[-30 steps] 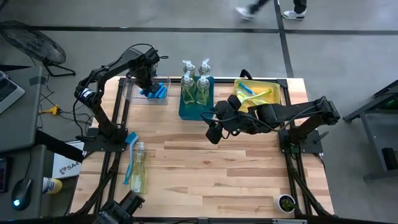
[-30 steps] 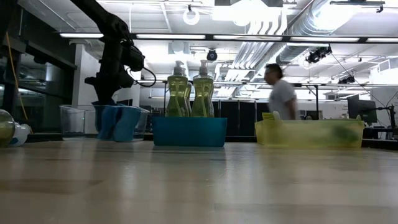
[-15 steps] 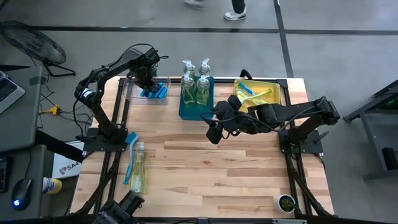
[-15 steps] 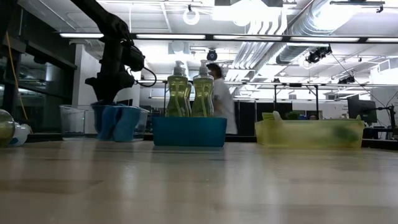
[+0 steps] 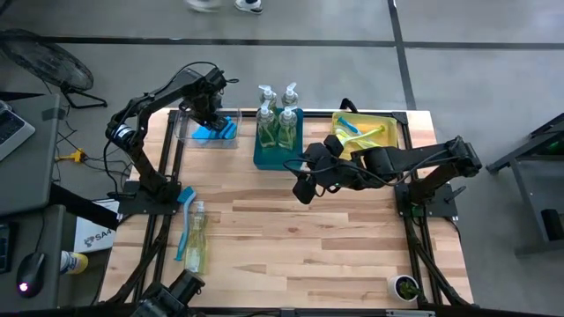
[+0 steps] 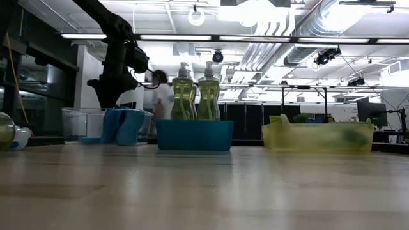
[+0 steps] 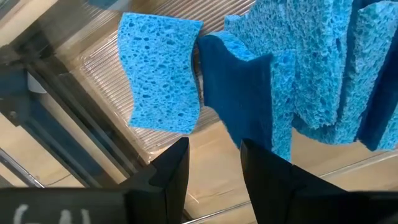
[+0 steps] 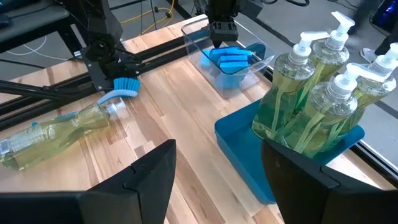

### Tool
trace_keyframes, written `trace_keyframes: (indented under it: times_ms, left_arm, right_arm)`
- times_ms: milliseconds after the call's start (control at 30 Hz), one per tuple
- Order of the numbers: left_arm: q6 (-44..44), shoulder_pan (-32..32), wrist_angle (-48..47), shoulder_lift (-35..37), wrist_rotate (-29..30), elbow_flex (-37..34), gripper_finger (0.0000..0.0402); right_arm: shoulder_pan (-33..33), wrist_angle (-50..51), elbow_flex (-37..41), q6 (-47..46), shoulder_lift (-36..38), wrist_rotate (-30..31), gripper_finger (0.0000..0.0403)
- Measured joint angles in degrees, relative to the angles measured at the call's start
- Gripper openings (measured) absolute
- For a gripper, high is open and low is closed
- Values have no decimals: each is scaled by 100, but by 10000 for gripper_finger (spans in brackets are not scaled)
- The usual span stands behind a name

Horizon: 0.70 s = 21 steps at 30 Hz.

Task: Pick & Place Kitchen Sink Supplies
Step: Put the blue dish brush into the yellow bin

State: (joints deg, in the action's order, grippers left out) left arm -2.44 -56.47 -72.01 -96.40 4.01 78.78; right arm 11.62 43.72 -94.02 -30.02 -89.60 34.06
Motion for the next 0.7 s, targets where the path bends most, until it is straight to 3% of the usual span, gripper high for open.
trace_keyframes:
  times_ms: [367, 700]
  left_arm:
    - [-57, 0, -36, 169, -278, 234, 140]
    - [174, -1, -39, 1161, -444, 1125, 140]
  right_arm:
    - [0, 0, 0, -2, 0, 0, 228]
    - [0, 3, 0, -2, 0, -2, 228]
